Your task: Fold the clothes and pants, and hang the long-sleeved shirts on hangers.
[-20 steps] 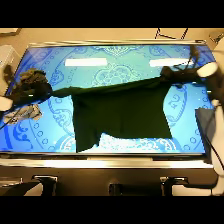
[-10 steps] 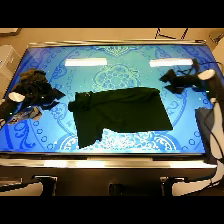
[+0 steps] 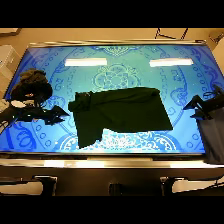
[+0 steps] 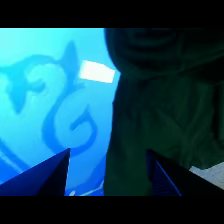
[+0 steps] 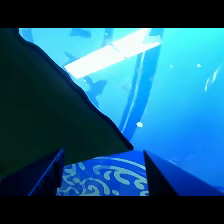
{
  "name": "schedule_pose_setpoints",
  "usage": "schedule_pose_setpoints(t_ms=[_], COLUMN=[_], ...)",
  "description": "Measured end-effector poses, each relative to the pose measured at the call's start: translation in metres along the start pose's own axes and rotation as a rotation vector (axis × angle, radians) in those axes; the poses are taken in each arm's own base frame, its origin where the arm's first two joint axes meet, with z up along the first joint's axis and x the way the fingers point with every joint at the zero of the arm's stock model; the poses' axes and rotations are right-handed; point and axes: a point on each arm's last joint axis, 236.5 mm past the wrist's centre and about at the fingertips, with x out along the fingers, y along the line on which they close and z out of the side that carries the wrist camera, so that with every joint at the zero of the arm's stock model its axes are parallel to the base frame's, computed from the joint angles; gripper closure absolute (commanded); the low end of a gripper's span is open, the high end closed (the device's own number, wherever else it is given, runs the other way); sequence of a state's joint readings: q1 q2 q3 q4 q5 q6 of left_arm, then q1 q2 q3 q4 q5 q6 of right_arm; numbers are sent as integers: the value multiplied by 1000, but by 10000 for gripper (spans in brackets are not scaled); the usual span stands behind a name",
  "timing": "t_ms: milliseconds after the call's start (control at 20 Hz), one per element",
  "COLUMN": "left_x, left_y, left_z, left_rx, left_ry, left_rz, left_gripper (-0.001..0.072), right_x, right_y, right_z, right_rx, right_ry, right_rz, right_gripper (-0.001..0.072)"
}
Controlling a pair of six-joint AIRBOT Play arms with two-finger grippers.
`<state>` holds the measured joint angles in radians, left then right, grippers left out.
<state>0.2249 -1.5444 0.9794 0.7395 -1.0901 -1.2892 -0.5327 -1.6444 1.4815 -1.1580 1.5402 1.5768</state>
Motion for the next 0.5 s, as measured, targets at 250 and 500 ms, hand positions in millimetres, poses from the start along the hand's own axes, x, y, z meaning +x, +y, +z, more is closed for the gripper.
schedule_pose_setpoints(t_ms=[250, 500], left_x=[32, 52], left_y=[-18, -24], left_z=[8, 7], left_rx=[13, 15], left_ry=[-34, -38], left_rz=[-56, -61], left_gripper=[267, 673], right_x=[1, 2], right_y=[-4, -4], right_z=[-10, -12], right_rx=[-17, -24], right_ry=[40, 50], right_rz=[-5, -4], right_gripper=[146, 148])
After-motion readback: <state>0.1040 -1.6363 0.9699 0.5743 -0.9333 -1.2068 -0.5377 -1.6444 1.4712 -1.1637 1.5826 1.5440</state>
